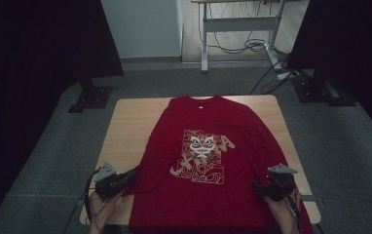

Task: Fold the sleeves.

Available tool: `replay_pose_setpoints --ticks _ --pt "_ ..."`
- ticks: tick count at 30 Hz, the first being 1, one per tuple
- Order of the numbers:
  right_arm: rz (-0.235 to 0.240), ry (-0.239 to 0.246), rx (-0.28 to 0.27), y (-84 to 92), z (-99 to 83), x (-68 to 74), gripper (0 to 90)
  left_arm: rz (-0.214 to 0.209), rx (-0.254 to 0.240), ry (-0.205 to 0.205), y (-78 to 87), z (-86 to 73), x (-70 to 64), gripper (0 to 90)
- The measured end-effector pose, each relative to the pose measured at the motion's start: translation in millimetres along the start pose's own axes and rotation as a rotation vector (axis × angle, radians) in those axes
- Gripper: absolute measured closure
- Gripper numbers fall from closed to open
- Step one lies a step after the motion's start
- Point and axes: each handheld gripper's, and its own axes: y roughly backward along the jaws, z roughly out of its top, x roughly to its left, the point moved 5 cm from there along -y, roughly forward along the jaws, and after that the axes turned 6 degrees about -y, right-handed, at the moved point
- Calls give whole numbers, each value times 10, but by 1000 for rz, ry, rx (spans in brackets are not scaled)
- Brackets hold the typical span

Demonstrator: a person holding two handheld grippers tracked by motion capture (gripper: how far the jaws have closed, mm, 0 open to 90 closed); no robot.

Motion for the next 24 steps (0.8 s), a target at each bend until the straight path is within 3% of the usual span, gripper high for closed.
replay_pose_setpoints --ticks 1,2,4,5,6,7,10,11,12,14,15,16,19,20,21,23,24 --pt "0 0 0 0 0 0 8 0 0 0 0 0 0 859" --pt "0 0 0 0 0 0 8 -65 -19 -21 2 50 -220 859" --pt "0 0 0 0 0 0 8 -121 -20 -33 -26 61 -375 858" --pt "0 0 0 0 0 0 8 -121 -20 -33 -26 61 -375 857" --pt "0 0 0 0 0 0 8 -192 -4 -65 -93 66 -596 856" --pt "0 0 0 0 0 0 8 -218 2 -77 -122 67 -676 854" --pt "0 1 0 0 0 0 8 -218 2 -77 -122 67 -676 853" --pt "0 1 0 0 0 0 8 -297 34 -113 -241 55 -929 853" --pt "0 1 0 0 0 0 8 -297 34 -113 -241 55 -929 851" --pt "0 0 0 0 0 0 8 -355 75 -148 -369 19 -1140 851" --pt "0 0 0 0 0 0 8 -355 75 -148 -369 19 -1140 852" --pt "0 0 0 0 0 0 8 -393 116 -186 -485 -26 -1307 852" --pt "0 0 0 0 0 0 8 -393 116 -186 -485 -26 -1307 852" --pt "0 0 0 0 0 0 8 -411 161 -217 -604 -91 -1428 852" --pt "1 1 0 0 0 0 7 -417 180 -225 -643 -113 -1452 843" --pt "1 1 0 0 0 1 7 -414 178 -225 -647 -108 -1453 696" --pt "1 1 0 0 0 1 7 -414 178 -225 -647 -108 -1453 696"
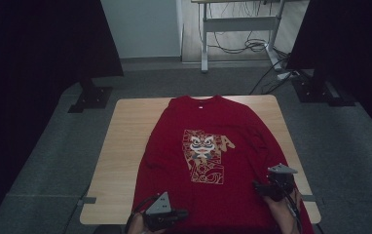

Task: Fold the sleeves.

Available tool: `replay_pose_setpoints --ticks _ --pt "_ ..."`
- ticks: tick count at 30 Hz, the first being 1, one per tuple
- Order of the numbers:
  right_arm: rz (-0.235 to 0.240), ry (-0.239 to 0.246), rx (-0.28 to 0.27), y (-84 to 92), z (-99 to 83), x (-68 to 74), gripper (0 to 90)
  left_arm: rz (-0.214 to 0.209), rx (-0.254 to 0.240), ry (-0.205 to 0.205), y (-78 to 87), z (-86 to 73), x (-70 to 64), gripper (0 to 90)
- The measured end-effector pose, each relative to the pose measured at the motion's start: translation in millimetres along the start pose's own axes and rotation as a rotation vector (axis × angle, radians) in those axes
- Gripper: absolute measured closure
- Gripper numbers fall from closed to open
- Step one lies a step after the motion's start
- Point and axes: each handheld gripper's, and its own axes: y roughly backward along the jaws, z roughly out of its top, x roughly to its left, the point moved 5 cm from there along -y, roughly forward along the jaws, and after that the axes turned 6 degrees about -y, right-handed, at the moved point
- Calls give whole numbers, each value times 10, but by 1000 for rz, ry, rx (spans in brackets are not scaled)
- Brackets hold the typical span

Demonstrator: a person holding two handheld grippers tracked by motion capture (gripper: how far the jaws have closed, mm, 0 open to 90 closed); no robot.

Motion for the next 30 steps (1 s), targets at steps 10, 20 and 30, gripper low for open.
replay_pose_setpoints --ticks 10,20,30 --pt "1 1 0 0 0 1 7 145 -37 35 107 143 301 407" --pt "1 0 0 0 0 1 7 186 -12 72 1 164 570 327" --pt "1 1 1 0 0 0 6 214 9 72 -114 263 777 270"
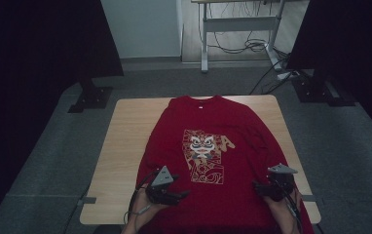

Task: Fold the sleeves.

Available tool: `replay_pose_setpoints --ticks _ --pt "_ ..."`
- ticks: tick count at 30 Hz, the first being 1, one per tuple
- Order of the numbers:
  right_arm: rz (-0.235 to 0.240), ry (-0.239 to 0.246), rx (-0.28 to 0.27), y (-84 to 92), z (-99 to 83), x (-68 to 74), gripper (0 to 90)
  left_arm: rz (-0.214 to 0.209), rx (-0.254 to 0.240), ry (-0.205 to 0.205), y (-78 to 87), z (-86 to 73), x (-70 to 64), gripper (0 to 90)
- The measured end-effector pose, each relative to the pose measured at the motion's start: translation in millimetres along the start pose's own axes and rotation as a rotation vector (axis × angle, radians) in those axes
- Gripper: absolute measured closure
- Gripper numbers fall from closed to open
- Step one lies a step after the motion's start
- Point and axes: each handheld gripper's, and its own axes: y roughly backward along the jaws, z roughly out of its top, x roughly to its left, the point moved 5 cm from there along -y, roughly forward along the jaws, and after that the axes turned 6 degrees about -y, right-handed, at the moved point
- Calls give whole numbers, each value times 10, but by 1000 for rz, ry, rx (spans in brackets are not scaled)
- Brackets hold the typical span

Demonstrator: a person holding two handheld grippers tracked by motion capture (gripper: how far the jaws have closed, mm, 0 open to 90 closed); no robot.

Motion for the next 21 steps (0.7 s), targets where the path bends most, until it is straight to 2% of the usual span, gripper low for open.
replay_pose_setpoints --ticks 6,11,13,15,16,18,19,20,21 --pt "0 0 0 0 0 0 7 22 15 0 -131 83 110 248" --pt "0 -1 0 0 0 0 7 34 28 11 -157 86 160 219" --pt "0 -1 0 0 0 -1 6 58 38 31 -161 51 239 214" --pt "0 -1 0 0 0 -1 6 58 38 31 -161 51 239 213" --pt "0 -1 0 0 0 -1 6 86 53 49 -149 2 330 213" --pt "0 -1 1 0 0 -1 6 86 53 49 -149 2 330 204" --pt "0 -1 1 0 0 -1 6 103 49 79 -101 -45 412 204" --pt "0 -1 1 0 0 -1 6 103 49 79 -101 -45 412 203" --pt "0 0 0 0 0 -1 6 127 45 103 -49 -89 484 203"
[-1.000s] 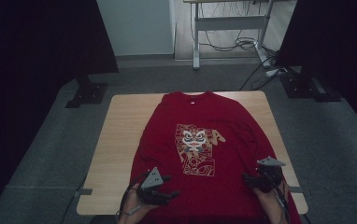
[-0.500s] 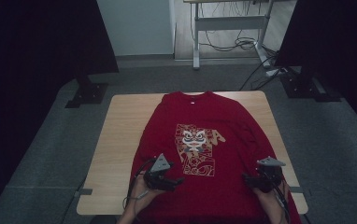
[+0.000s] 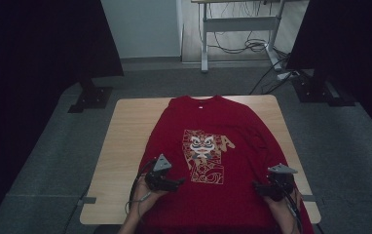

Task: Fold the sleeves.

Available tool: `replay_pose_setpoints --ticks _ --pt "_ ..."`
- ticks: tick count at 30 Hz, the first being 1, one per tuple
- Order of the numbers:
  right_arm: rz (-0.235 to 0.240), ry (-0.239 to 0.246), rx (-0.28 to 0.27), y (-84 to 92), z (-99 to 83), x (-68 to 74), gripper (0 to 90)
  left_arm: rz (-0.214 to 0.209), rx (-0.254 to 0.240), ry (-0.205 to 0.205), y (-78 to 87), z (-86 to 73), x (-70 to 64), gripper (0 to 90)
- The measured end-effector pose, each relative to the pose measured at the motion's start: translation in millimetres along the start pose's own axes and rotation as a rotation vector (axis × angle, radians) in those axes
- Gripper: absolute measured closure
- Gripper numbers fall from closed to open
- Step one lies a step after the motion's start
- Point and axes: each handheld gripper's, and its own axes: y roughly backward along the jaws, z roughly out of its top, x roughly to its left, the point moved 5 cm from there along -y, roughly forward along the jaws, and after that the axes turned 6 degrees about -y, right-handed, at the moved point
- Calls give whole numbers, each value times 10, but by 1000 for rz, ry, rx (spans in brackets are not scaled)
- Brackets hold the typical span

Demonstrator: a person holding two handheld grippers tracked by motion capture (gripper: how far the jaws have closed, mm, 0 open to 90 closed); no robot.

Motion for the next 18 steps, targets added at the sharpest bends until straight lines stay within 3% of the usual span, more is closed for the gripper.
replay_pose_setpoints --ticks 3,4,7,8,11,13,14,16,18 --pt "0 0 0 0 0 0 6 0 0 0 0 0 0 192" --pt "0 0 0 0 0 0 6 38 -8 40 111 -64 172 185" --pt "0 0 0 0 0 0 6 38 -8 40 111 -64 172 181" --pt "0 0 0 0 0 0 6 73 -25 67 230 -104 315 181" --pt "0 0 0 0 0 0 6 108 -47 101 352 -159 473 176" --pt "0 0 0 0 0 0 6 108 -47 101 352 -159 473 176" --pt "0 0 0 0 0 0 6 144 -53 119 430 -220 587 176" --pt "1 -1 0 0 0 0 6 168 -50 132 473 -275 663 173" --pt "1 -1 0 0 0 0 6 168 -50 132 473 -275 663 173"
